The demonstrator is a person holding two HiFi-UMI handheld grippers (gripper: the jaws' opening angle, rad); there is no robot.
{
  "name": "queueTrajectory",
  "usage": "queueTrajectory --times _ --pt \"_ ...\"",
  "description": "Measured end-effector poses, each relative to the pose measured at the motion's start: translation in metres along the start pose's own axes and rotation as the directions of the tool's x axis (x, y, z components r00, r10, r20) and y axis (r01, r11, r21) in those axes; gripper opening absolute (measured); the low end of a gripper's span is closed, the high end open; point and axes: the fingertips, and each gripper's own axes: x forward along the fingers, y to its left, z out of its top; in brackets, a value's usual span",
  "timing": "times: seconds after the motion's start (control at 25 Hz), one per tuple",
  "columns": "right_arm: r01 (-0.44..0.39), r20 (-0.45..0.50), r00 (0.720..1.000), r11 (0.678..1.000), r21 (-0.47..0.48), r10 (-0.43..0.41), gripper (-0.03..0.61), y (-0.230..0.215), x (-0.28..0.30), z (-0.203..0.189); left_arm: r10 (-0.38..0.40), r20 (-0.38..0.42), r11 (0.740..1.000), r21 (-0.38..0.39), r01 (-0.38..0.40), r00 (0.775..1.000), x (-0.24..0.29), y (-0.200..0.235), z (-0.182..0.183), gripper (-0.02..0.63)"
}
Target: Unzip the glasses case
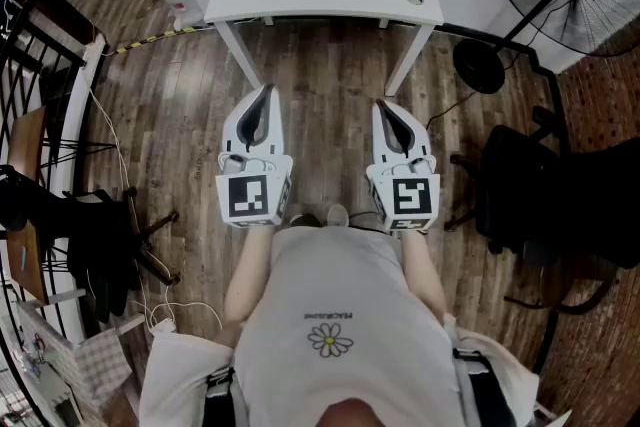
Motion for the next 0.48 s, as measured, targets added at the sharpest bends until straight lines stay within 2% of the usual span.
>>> queueTrajectory --times 0.32,0.48 --pt "-0.028 0.028 0.999 0.999 0.017 0.027 0.006 0.0058 0.0032 -0.0025 -0.025 -0.004 0.999 0.031 0.025 1.0 0.0003 -0.0011 -0.0032 0.014" --pt "-0.028 0.067 0.997 0.999 0.045 0.025 0.006 0.0013 0.0055 0.0025 -0.029 -0.002 0.999 0.018 0.029 1.0 0.0071 0.0016 0.0016 0.014"
